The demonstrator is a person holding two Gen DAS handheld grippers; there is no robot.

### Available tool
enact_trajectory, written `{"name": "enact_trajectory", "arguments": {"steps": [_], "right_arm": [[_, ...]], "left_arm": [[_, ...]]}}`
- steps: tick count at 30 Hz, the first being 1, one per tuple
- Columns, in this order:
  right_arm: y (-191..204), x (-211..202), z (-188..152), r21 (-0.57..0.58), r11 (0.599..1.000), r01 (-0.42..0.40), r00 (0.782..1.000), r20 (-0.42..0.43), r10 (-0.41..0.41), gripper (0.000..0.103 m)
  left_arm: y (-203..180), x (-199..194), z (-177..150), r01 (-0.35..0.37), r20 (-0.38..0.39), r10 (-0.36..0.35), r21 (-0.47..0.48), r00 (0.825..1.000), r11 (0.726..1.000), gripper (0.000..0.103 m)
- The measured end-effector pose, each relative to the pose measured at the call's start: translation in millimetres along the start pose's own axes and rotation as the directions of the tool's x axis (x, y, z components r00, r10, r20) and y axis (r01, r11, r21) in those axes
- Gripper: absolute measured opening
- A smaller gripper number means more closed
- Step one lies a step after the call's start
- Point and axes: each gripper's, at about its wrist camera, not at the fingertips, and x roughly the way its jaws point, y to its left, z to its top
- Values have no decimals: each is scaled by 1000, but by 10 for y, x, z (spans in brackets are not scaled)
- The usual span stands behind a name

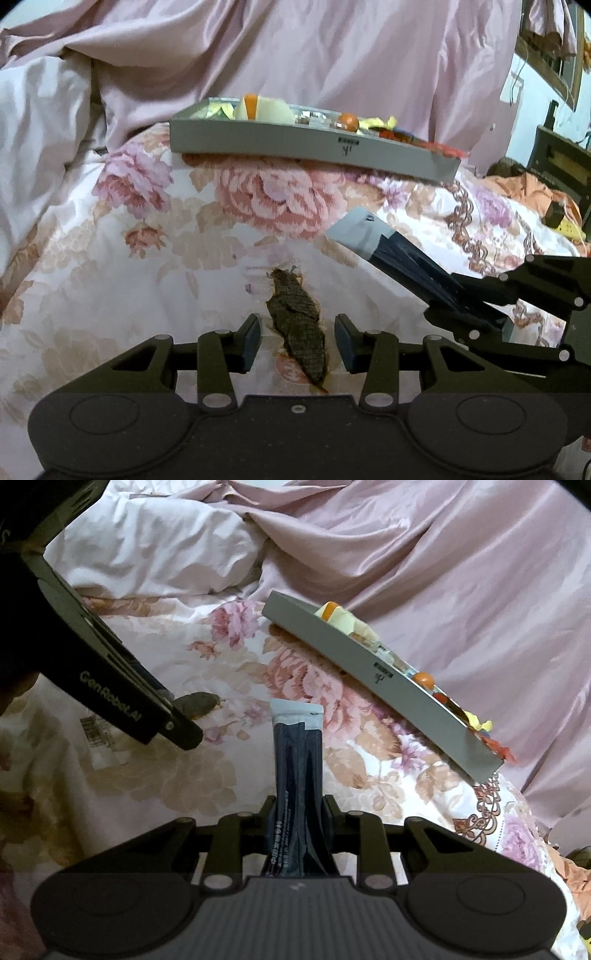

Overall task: Organize snacks
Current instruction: 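Close the left tool on the dark leaf snack while the right tool holds the blue pack, then carry the leaf snack and blue pack over the grey tray with both tools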

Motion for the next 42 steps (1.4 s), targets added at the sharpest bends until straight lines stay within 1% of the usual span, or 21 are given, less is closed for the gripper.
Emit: {"name": "enact_trajectory", "arguments": {"steps": [6,11,15,18,20,22,26,31,35,38,42], "right_arm": [[-86,-98,9,24,1000,18,999,39,-19,28],[-191,-211,12,43,998,34,996,79,-38,28],[-302,-299,27,63,997,46,993,110,-53,28],[-416,-341,69,73,995,61,988,139,-71,28],[-497,-358,104,85,994,67,984,158,-80,28],[-596,-354,150,99,992,73,980,177,-90,28],[-841,-297,304,122,991,55,978,191,-78,28],[-1275,-183,636,144,988,47,975,208,-77,28],[-1676,52,955,196,980,28,980,189,-66,28],[-1908,224,1122,255,967,15,979,191,-66,28],[-2188,465,1221,383,924,-3,975,205,-82,28]], "left_arm": [[-13,-105,48,4,64,-3,-18,998,1000,45],[-45,-194,111,-13,107,14,-10,994,1000,45],[-64,-247,240,-20,132,25,-41,991,999,45],[-134,-302,394,-28,167,34,-36,985,999,45],[-207,-310,540,-32,194,36,-20,980,999,45],[-259,-291,703,-26,206,29,-21,978,999,45],[-348,-200,1124,-8,235,10,-8,972,1000,45],[-392,40,1656,2,259,-3,5,966,1000,45],[-422,340,2024,-11,264,9,6,964,1000,45],[-446,559,2200,-26,258,21,16,966,1000,45],[-432,814,2341,-24,237,24,-2,971,1000,45]]}}
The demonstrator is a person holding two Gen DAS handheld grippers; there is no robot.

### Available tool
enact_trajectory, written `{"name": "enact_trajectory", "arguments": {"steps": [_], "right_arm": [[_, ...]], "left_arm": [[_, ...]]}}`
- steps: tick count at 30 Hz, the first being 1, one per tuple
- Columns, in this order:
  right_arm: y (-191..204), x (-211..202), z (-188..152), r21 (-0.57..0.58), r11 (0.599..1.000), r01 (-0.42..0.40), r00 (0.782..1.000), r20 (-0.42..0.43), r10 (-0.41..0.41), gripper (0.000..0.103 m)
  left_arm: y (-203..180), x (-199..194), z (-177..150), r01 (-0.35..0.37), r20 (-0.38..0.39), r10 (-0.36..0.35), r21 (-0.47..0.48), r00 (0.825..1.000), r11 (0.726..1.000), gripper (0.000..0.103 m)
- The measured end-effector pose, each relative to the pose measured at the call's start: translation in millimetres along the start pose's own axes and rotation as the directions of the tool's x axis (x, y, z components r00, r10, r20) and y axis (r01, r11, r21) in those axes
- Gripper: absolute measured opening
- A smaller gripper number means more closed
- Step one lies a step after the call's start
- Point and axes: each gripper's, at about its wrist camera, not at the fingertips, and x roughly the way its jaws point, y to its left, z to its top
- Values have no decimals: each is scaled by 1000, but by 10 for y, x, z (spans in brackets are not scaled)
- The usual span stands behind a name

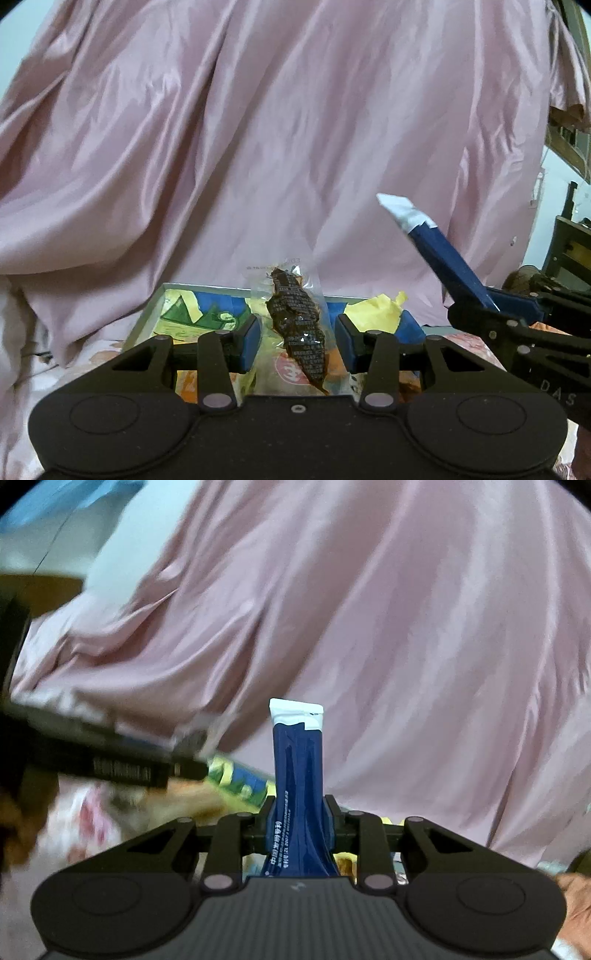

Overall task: Organize snacks
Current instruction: 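Carry the leaf snack and blue pack over the grey tray with both tools, then lower both items into the tray and open both tools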

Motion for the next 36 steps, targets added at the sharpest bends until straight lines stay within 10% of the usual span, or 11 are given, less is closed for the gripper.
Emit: {"name": "enact_trajectory", "arguments": {"steps": [36], "right_arm": [[-232,983,-542,265,964,2,978,-203,54,30]], "left_arm": [[88,756,-259,-16,-170,15,-3,985,1000,48]]}}
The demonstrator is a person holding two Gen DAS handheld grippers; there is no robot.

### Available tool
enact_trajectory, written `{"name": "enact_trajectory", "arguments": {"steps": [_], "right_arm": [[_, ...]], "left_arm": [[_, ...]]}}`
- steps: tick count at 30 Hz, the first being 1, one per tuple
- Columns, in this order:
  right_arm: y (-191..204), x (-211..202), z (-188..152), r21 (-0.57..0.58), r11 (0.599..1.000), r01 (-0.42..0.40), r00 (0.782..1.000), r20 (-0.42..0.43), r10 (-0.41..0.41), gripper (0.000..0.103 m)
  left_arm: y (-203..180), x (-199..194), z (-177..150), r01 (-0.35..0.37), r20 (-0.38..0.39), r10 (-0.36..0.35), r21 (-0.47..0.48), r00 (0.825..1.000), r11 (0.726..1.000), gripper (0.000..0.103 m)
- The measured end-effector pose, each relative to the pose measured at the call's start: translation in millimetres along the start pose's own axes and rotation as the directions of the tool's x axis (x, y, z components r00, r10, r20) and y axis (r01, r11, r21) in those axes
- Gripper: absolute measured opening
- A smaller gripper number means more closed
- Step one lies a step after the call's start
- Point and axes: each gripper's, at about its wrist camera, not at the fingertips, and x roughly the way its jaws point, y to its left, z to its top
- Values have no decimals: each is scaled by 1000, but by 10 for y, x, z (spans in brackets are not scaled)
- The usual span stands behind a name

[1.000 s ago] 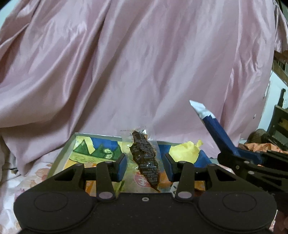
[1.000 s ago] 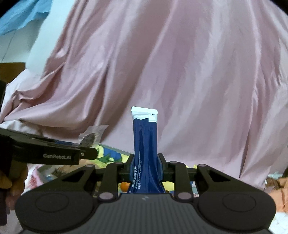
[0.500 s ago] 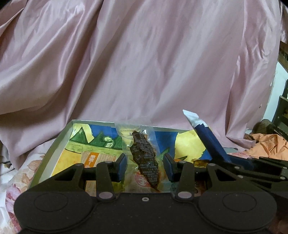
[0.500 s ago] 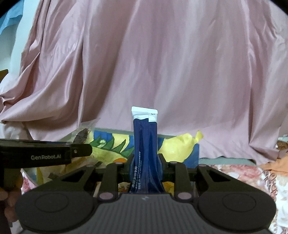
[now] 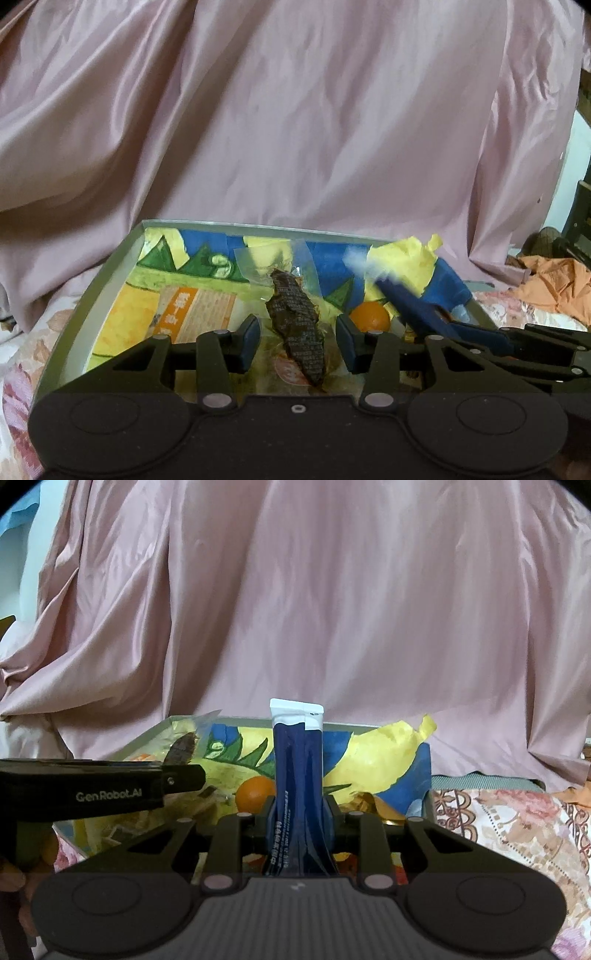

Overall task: Organize snacks
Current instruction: 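Lower both items into the tray and open both tools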

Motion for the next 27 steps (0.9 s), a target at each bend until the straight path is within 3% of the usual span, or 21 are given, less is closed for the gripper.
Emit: {"name": "enact_trajectory", "arguments": {"steps": [2,8,12,17,27], "right_arm": [[-1,12,-3,11,1000,-11,1000,-14,11,33],[-5,-93,6,22,1000,3,1000,16,-3,44],[34,-242,25,0,1000,8,998,60,-8,63],[51,-417,57,4,1000,23,994,104,-23,78],[72,-789,65,30,999,27,981,191,-33,98]], "left_arm": [[-6,-32,-8,-3,6,3,3,1000,1000,58],[-19,-200,20,-8,46,9,-25,999,1000,75],[-19,-370,53,-38,96,42,-41,995,998,86],[31,-602,66,-56,141,67,-79,988,995,99],[55,-1109,-10,-108,215,128,-102,968,989,102]]}}
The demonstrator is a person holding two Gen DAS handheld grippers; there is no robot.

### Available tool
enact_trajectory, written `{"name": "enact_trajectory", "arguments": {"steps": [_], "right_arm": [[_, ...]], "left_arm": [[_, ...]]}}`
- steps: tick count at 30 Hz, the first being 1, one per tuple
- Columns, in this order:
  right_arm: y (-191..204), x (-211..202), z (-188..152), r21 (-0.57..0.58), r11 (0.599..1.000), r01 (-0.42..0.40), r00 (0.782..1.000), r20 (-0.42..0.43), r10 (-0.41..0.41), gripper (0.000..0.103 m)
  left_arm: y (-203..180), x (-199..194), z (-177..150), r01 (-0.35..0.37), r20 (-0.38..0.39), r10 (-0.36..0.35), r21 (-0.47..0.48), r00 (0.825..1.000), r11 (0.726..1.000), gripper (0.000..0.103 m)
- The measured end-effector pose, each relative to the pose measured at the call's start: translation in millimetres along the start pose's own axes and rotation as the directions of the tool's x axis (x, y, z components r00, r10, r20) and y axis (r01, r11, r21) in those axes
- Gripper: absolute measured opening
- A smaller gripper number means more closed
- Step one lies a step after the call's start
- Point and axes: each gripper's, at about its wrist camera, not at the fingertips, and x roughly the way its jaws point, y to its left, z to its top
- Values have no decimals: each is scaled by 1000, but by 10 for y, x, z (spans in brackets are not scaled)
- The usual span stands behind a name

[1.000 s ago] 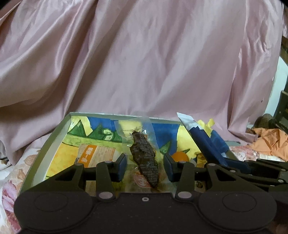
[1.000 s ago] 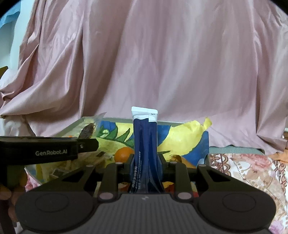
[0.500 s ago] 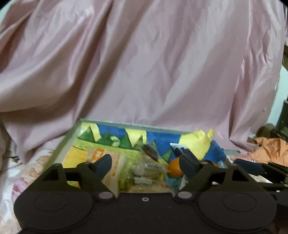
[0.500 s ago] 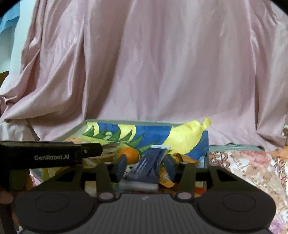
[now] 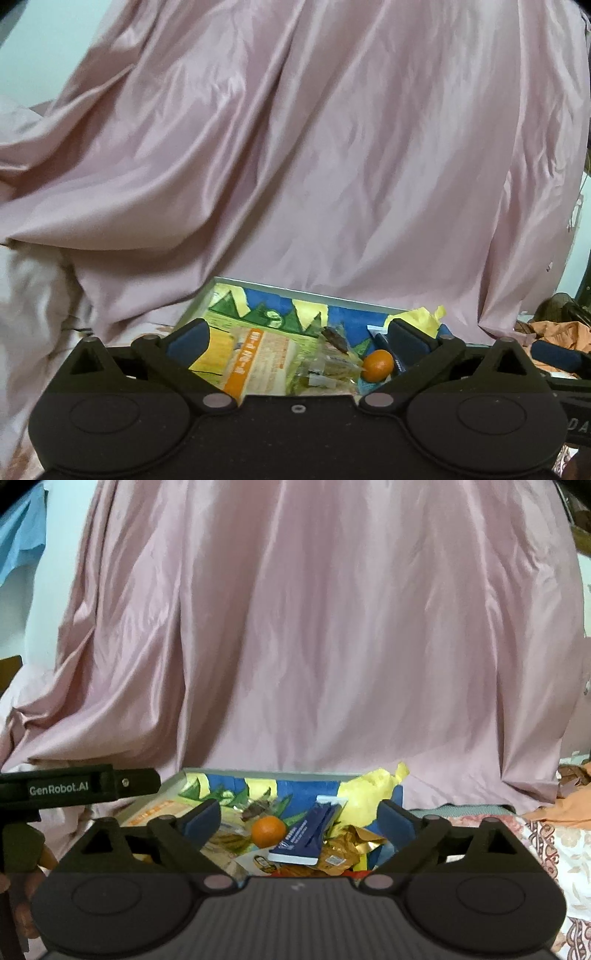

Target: Organize snacks

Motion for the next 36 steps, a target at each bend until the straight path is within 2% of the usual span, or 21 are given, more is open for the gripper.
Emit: {"name": "enact_trajectory", "arguments": {"steps": [6,27,36], "right_arm": [[154,-267,26,-31,999,-10,999,44,11,102],[672,-1199,-142,-71,997,-7,988,151,17,103],[829,-1481,-294,-92,996,8,986,169,8,103]], "left_arm": [[40,-315,-21,-32,34,31,6,999,999,102],[262,-1355,-298,-76,115,73,21,991,997,102],[360,-1685,-529,-94,110,89,47,990,994,102]]}}
